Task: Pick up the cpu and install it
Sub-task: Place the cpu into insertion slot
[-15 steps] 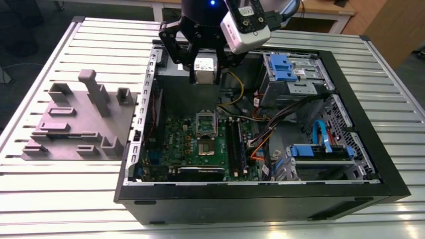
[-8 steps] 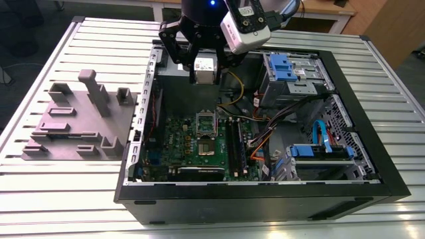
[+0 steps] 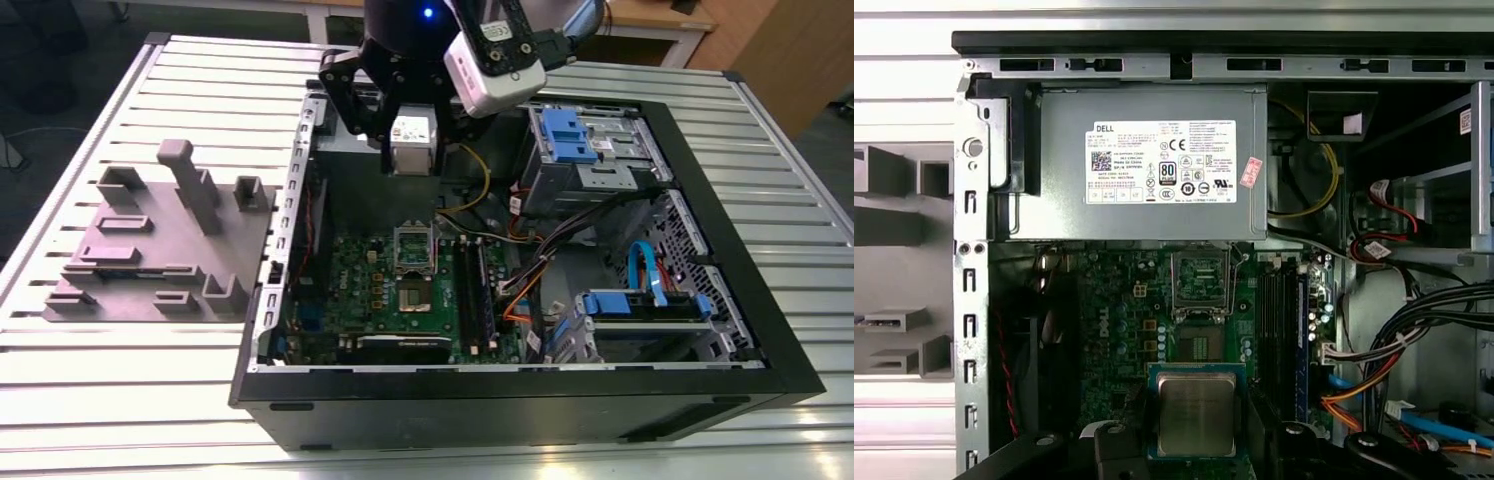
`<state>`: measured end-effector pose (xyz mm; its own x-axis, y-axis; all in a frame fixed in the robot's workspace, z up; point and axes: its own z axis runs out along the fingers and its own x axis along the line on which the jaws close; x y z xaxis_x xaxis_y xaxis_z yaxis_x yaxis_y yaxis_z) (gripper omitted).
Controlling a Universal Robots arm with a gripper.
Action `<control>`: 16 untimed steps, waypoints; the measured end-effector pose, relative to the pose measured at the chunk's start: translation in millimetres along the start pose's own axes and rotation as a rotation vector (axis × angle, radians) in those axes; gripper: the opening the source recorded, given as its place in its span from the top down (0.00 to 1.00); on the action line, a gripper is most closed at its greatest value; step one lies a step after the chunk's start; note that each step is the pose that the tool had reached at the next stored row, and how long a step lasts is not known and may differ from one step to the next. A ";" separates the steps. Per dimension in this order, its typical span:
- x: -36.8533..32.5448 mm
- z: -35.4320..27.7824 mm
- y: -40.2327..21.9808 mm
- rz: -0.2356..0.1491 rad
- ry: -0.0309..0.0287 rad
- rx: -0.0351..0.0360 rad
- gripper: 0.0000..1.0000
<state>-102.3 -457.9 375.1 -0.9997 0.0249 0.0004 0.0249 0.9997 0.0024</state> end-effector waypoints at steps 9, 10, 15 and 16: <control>-0.1 0.6 -0.7 0.000 0.0000 0.0016 0.53; 0.0 0.7 -0.8 0.000 0.0000 0.0017 0.53; -0.1 3.2 -0.9 0.000 0.0000 0.0016 0.53; -0.1 4.0 -0.9 0.000 0.0000 0.0016 0.53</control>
<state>-102.2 -458.8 371.2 -0.9997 0.0251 0.0004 0.0251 0.9997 0.0007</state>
